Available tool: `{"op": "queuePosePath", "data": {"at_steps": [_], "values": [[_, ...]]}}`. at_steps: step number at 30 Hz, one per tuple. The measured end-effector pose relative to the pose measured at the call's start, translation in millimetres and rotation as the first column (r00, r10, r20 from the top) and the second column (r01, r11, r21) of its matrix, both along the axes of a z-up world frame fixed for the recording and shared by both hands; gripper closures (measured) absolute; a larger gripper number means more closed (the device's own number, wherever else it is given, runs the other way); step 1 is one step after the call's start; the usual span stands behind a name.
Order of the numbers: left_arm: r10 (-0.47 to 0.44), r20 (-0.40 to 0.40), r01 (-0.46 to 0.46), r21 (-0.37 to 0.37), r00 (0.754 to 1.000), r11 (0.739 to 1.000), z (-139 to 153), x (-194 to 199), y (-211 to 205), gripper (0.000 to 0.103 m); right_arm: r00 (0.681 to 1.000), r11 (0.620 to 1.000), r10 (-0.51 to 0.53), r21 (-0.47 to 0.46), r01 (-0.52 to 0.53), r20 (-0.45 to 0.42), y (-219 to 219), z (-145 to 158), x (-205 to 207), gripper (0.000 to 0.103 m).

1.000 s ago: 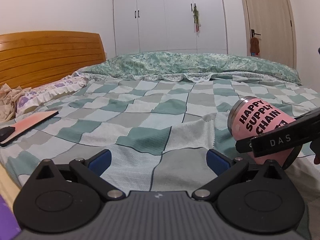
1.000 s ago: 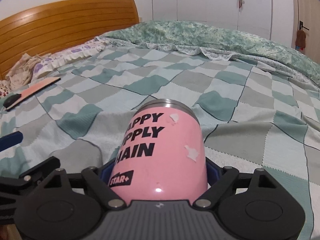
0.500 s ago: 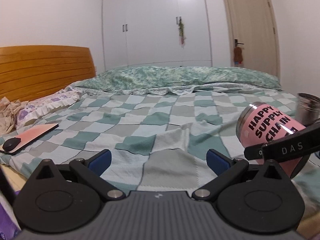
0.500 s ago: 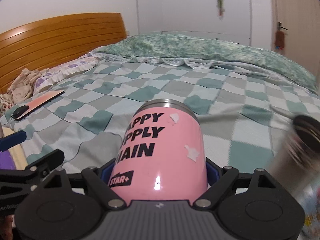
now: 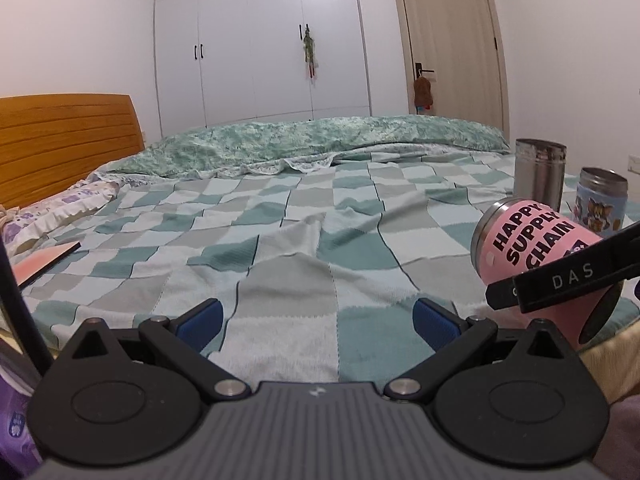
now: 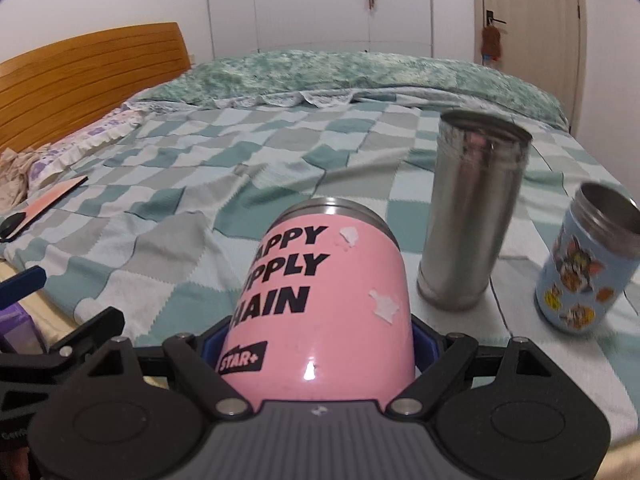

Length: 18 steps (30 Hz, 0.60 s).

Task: Flip cup upright
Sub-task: 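Lift the pink tumbler with the right tool and carry it toward the left tool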

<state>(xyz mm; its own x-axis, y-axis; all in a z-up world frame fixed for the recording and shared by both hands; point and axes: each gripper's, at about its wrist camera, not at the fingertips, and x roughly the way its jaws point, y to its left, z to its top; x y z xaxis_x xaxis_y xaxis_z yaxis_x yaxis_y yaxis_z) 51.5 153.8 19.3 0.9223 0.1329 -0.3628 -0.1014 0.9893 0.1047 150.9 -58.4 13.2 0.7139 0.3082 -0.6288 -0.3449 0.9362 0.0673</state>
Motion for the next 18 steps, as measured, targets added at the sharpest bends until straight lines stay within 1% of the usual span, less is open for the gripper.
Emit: {"op": "queuePosePath", "data": {"at_steps": [4,10,13,15,16,17,18], "values": [[0.007,-0.009,-0.007,-0.003,1.000,1.000,-3,-3,5,0.000,1.000,1.000,-0.012,-0.003,0.012,-0.018,5,-8,0,0.017],[0.028,-0.017,-0.028,-0.003,0.999,1.000,-3,-4,11,0.000,1.000,1.000,-0.008,0.002,0.008,-0.026,18,-11,9,0.017],[0.042,-0.027,-0.042,-0.002,0.999,0.999,-4,-4,13,0.000,0.998,1.000,0.001,-0.018,-0.002,-0.059,24,-16,16,0.016],[0.050,-0.031,-0.051,0.000,0.998,0.999,-4,-4,13,0.000,0.998,1.000,0.004,-0.012,-0.005,-0.062,23,-18,17,0.016],[0.053,-0.032,-0.053,0.001,0.998,0.999,-3,-4,12,0.000,0.998,1.000,0.009,-0.009,-0.009,-0.057,22,-17,16,0.014],[0.056,-0.034,-0.056,0.004,0.998,0.998,-2,-4,11,0.000,0.999,1.000,0.009,-0.006,-0.010,-0.043,20,-15,16,0.007],[0.059,-0.035,-0.059,0.007,0.998,0.998,-1,-5,10,0.000,1.000,1.000,0.008,-0.003,-0.008,-0.023,18,-11,14,0.003]]}}
